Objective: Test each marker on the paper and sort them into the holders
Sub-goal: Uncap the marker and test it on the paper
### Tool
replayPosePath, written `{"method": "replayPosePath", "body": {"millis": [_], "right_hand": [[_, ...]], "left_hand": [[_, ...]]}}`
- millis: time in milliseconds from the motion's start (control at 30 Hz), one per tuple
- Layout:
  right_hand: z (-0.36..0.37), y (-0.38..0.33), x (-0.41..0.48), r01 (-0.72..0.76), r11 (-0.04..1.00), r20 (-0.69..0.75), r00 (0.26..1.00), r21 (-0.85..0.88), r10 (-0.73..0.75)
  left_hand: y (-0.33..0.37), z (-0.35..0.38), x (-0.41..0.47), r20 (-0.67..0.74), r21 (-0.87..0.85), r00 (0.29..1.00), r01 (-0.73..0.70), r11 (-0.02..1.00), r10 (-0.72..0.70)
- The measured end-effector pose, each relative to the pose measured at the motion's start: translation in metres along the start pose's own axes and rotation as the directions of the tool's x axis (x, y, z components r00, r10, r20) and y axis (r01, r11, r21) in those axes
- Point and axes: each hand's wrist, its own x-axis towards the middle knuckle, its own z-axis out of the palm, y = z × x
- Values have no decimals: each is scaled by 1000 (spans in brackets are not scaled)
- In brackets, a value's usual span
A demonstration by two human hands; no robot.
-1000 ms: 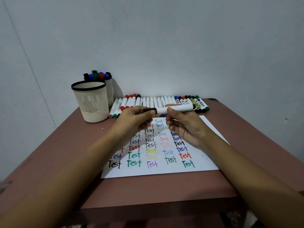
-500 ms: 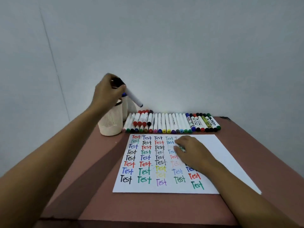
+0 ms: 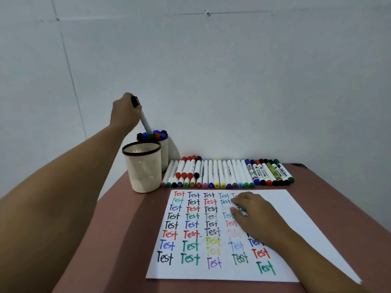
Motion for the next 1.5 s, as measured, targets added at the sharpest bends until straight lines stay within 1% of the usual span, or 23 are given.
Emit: {"method": "replayPosePath", "body": {"millis": [100, 167, 333, 500, 567, 667, 733, 800, 833, 900, 1000, 1033, 1100, 1167, 1233, 1300, 1367, 1467, 1500], "right_hand": [[0, 0, 0, -6, 1000, 5, 1000, -2, 6], [-1, 0, 0, -9, 1000, 11, 1000, -6, 9], [-2, -1, -1, -16, 1000, 17, 1000, -7, 16], [-3, -1, -1, -21, 1000, 21, 1000, -11, 21], [-3, -2, -1, -21, 1000, 25, 999, -12, 21], [-3, -2, -1, -26, 1000, 24, 999, -8, 26], [-3, -2, -1, -28, 1000, 24, 999, -7, 28], [-3, -3, -1, -26, 1000, 26, 999, -10, 26], [-3, -3, -1, -25, 1000, 26, 999, -9, 26], [-4, -3, -1, -25, 1000, 22, 999, -7, 25], [-4, -2, -1, -22, 1000, 21, 1000, -6, 22], [-4, -2, -1, -22, 1000, 19, 1000, -4, 22], [-3, -2, -1, -19, 1000, 16, 1000, 3, 19], [-3, -2, -1, -16, 1000, 15, 1000, -2, 16], [-4, -1, 0, -16, 1000, 15, 1000, -12, 16], [-4, -1, 1, -21, 1000, 18, 1000, -16, 21], [-4, -2, 1, -22, 999, 25, 999, -26, 22], [-3, -4, 0, -7, 997, 55, 998, -77, 11], [-2, -5, 1, 1, 996, 67, 998, -95, 5]], "left_hand": [[-1, 7, 5, 89, 105, 995, -55, 993, 46], [-5, 14, 3, 128, 134, 990, -74, 988, 57], [-19, 32, -9, 169, 110, 982, -107, 988, 87], [-22, 41, -7, 199, 229, 977, -121, 966, 75], [-19, 43, -7, 252, 270, 964, -148, 952, 78], [-16, 46, -7, 388, 383, 921, -122, 915, -39], [-24, 49, -3, 484, 457, 865, -124, 881, -129], [-39, 56, 9, 538, 484, 828, -146, 863, -161], [-45, 61, 14, 543, 480, 821, -133, 867, -175], [-30, 55, 2, 528, 444, 836, -121, 888, -150], [0, 49, -17, 447, 376, 894, -154, 914, -33], [7, 46, -20, 408, 328, 913, -171, 929, 24], [19, 39, -30, 338, 202, 928, -233, 951, 156], [30, 31, -49, 252, 79, 923, -319, 945, 290], [41, 25, -74, 181, 2, 902, -399, 917, 392], [46, 23, -101, 196, -56, 886, -418, 907, 421], [44, 25, -130, 265, -89, 872, -402, 911, 411], [26, 39, -171, 394, -76, 856, -333, 940, 335], [18, 45, -181, 453, -53, 840, -309, 950, 298]]}}
